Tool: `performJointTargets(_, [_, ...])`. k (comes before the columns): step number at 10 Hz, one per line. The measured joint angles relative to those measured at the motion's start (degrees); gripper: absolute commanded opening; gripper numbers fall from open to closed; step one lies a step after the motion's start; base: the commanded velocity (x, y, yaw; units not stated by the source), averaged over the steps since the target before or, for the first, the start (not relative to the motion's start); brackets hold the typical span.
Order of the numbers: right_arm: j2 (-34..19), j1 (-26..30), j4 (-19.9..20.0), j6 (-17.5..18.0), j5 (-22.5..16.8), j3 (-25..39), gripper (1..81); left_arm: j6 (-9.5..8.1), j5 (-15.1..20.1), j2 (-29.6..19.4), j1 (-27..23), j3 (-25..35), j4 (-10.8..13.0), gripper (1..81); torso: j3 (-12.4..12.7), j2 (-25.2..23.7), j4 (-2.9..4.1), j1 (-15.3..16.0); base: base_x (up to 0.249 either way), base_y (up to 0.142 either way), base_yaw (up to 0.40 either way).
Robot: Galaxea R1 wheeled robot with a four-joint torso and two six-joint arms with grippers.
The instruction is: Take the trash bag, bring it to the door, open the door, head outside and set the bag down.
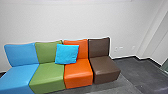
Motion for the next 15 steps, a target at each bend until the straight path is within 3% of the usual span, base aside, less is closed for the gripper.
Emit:
performJointTargets(3, [-2.05, -0.60, 0.18, 0.20, 0.26, 1.27, 81.1, -0.17, 3.06, 2.28, -1.93, -4.96, -0.99, 81.1, 0.00, -6.42, 0.00, 4.02, 0.000, 0.000, 0.000])
performJointTargets(6, [-7.39, -5.92, 1.77, 0.17, 2.46, 1.15, 81.1, -0.17, 5.07, 4.62, -2.39, -5.55, -1.01, 81.1, -0.94, -12.11, 0.00, 7.48, 0.000, 0.000, 0.000])
performJointTargets(10, [-12.61, -9.29, 2.69, 0.17, 9.35, 4.40, 81.1, -0.17, 4.99, 6.80, -2.50, -5.85, -1.01, 81.1, -8.28, -19.96, 0.00, 12.42, 0.000, 0.000, 0.000])
performJointTargets(13, [-12.46, -9.31, 2.76, 0.17, 9.62, 5.28, 81.1, -0.17, 4.57, 7.11, -2.85, -6.05, -1.01, 81.1, -14.38, -26.36, 0.00, 16.48, 0.000, 0.000, 0.000])
performJointTargets(15, [-12.58, -9.31, 2.72, 0.15, 9.70, 6.02, 81.1, -0.20, 3.96, 8.84, -3.69, -7.64, -1.04, 81.1, -16.09, -29.31, 0.00, 18.40, 0.000, 0.000, 0.000])
